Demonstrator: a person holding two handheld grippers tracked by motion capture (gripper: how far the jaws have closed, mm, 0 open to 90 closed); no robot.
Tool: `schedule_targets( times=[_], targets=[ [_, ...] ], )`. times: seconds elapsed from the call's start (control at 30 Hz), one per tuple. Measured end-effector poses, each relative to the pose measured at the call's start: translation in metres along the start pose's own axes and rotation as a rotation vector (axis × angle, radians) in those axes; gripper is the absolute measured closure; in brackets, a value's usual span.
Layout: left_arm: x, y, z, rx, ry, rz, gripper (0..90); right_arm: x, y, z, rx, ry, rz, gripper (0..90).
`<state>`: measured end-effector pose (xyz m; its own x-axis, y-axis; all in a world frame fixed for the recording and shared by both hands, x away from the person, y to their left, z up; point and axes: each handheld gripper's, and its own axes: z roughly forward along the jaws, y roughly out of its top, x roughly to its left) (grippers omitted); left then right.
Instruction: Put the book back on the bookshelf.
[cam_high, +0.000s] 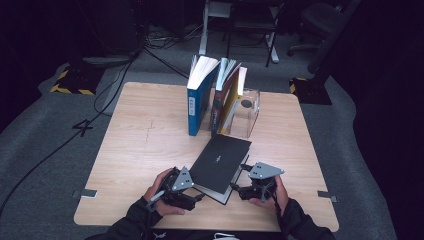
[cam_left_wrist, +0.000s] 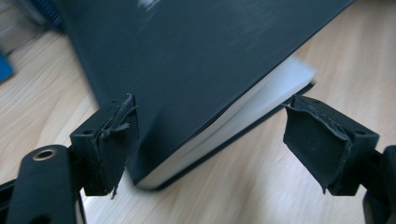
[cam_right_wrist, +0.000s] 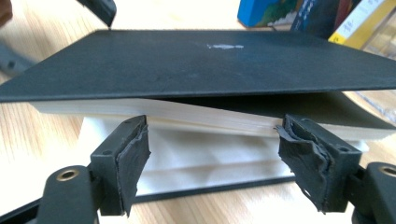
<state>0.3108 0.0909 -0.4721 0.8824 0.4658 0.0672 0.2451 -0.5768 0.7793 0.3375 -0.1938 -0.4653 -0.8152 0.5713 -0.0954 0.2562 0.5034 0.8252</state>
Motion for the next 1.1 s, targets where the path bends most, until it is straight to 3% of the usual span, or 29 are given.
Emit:
schedule_targets(
  times=[0.23, 0.43, 0.5, 0.53, 0.57, 0.7, 0.9, 1.1],
  targets=[
    [0.001, 0.009, 0.008, -0.008, 0.043, -0.004, 16.2, -0.001, 0.013, 0.003, -0.031, 0.008, 0.005, 25.0],
    [0.003, 0.017, 0.017, -0.004, 0.128, -0.002, 16.7, 0.001, 0.027, 0.007, -0.063, -0.011, -0.009, 24.9],
    [0.004, 0.02, 0.019, -0.015, 0.171, 0.002, 21.4, 0.0, 0.033, 0.009, -0.071, -0.013, -0.005, 24.9],
    [0.005, 0.021, 0.019, -0.022, 0.187, -0.004, 28.5, 0.0, 0.035, 0.01, -0.074, -0.015, -0.003, 24.9],
    [0.007, 0.022, 0.018, -0.033, 0.178, -0.023, 31.5, 0.0, 0.036, 0.01, -0.076, -0.014, -0.003, 24.9],
    [0.01, 0.023, 0.015, -0.068, 0.175, -0.021, 38.5, -0.002, 0.039, 0.009, -0.081, -0.007, 0.008, 25.4],
    [0.009, 0.026, 0.013, -0.077, 0.187, 0.039, 44.7, -0.015, 0.037, -0.004, -0.097, -0.021, 0.026, 28.0],
    [0.014, 0.026, 0.007, -0.103, 0.178, 0.02, 50.5, -0.032, 0.029, -0.015, -0.089, -0.034, 0.041, 27.3]
  ],
)
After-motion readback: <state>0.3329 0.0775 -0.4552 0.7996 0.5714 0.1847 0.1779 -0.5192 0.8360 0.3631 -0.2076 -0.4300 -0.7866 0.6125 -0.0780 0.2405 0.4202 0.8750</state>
